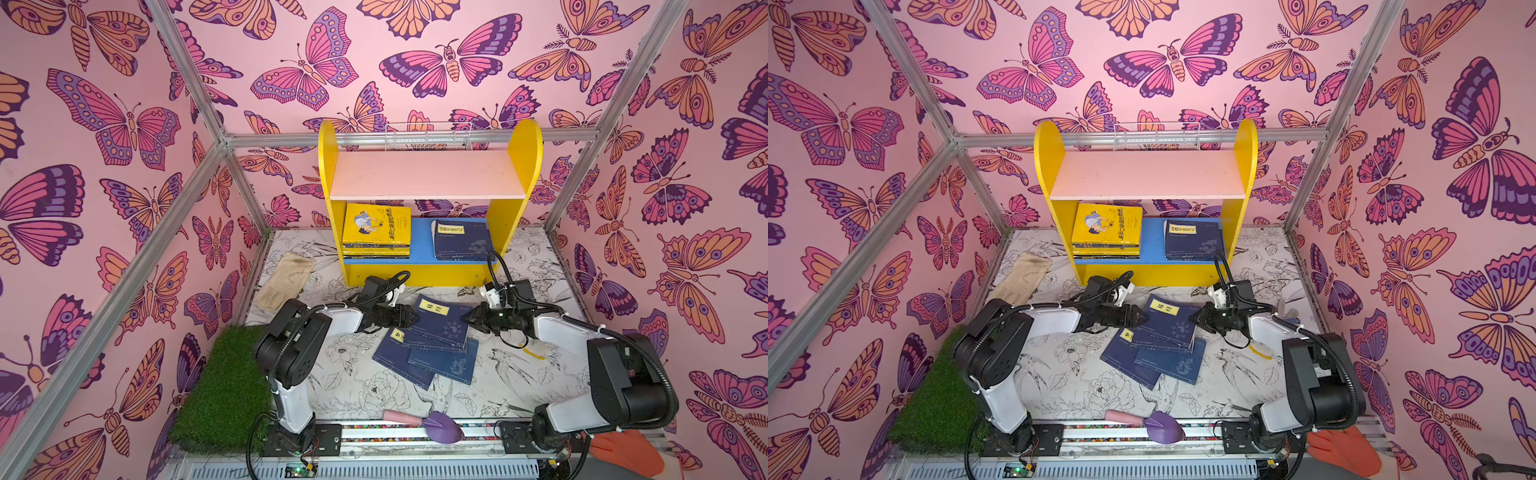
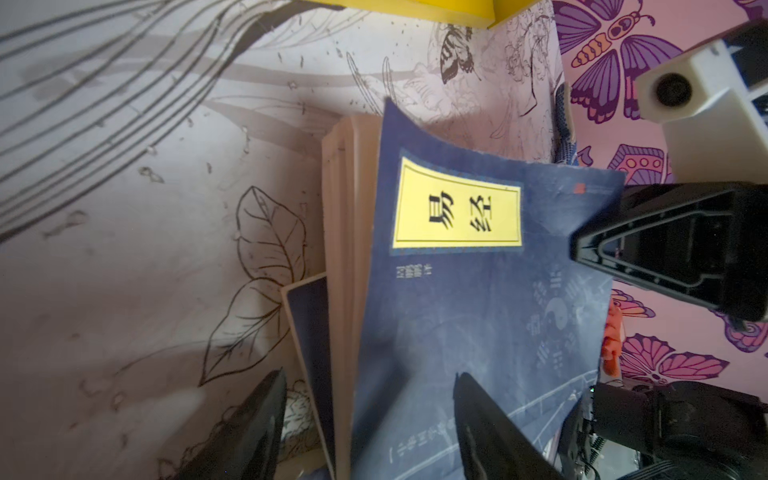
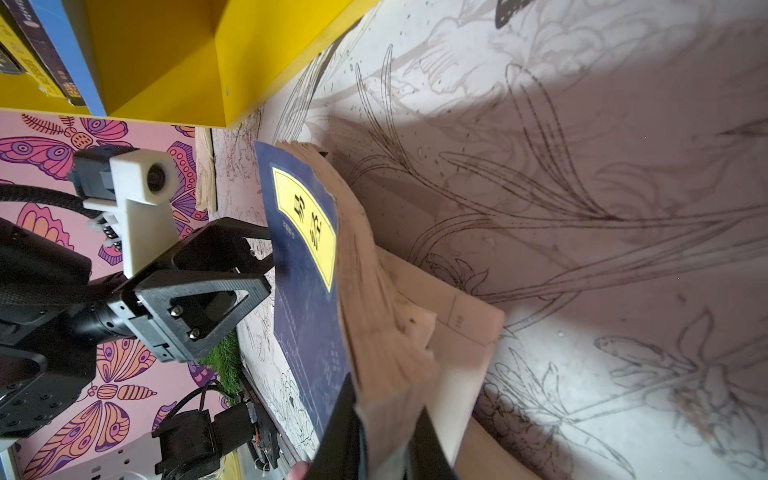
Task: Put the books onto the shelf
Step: 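Grasp the ends of the top dark blue book with both grippers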
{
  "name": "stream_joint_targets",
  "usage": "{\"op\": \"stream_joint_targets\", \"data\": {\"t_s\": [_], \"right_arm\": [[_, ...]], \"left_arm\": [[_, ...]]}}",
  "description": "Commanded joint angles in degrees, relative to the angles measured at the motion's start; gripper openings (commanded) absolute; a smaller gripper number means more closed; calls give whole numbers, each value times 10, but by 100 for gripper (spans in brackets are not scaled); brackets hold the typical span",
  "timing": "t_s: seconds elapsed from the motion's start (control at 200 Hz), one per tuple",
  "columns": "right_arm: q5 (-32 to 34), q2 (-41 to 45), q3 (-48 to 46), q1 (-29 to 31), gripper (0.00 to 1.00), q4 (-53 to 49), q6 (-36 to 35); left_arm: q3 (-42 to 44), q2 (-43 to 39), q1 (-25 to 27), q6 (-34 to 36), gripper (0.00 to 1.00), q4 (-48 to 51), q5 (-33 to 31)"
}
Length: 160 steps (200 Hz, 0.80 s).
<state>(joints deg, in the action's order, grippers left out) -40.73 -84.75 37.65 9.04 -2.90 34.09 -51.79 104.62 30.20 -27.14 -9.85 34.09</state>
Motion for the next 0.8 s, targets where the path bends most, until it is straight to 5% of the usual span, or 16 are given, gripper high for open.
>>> {"op": "stream_joint_targets", "data": {"t_s": [0.0,0.451,0.631,0.796], "right_arm": [[3,-6,5,2,0,8,-15],[77,-9,17,41,22,-18,-28],[151,18,15,41,39,-47,-33],[188,37,16,41,45,-57,-37]], "left_arm": [[-10,2,3,16,57,16,32],[-36,-28,30,54,0,64,28],[-26,-43,30,53,0,65,2],[-24,-45,34,56,0,67,-4]]}}
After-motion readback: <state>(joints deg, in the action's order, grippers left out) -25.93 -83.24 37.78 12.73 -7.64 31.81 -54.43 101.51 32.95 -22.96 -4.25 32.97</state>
